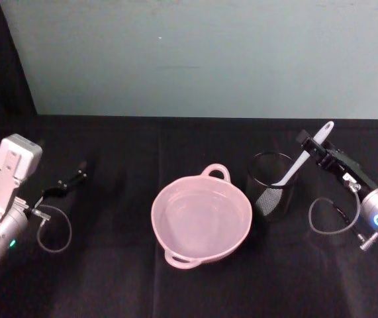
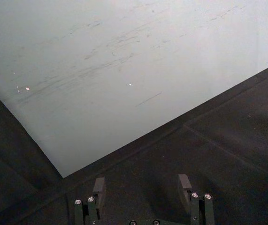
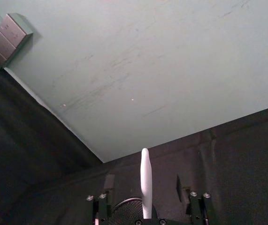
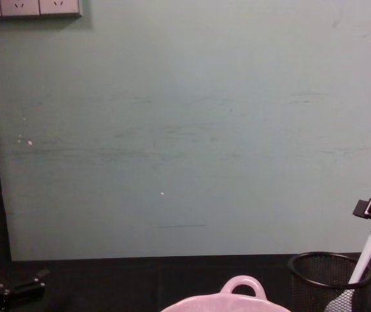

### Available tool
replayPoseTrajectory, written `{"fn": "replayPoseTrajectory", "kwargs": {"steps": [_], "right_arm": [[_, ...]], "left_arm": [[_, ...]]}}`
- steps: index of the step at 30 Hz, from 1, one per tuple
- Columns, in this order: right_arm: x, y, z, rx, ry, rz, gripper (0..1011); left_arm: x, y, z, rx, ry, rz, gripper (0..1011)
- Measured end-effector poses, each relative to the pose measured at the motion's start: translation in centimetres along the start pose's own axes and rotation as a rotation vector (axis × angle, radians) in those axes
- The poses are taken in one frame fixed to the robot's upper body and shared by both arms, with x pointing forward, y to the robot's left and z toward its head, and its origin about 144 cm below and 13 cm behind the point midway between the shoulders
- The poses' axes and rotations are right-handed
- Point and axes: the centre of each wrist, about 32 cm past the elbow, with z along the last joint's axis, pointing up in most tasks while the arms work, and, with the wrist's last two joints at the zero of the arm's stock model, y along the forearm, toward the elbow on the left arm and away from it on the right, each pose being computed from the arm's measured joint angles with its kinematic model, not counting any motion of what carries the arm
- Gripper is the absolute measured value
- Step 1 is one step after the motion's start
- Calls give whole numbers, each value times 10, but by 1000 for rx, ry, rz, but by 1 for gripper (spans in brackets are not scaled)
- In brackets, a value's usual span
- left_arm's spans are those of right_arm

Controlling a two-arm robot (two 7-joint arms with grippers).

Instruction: Use the one hand to pick up the spoon and stir the clear water in the bowl.

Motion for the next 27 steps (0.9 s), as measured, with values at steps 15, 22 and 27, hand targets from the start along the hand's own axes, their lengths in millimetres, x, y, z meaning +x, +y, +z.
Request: {"fn": "replayPoseTrajectory", "kwargs": {"steps": [15, 22, 27], "right_arm": [[-7, -6, 2, -39, -194, -79, 1002], [-19, -15, 2, -54, -334, -118, 1002], [-27, -24, -3, -63, -431, -146, 1002]], "left_arm": [[0, 0, 0, 0, 0, 0, 1005], [0, 0, 0, 0, 0, 0, 1005], [0, 0, 0, 0, 0, 0, 1005]]}}
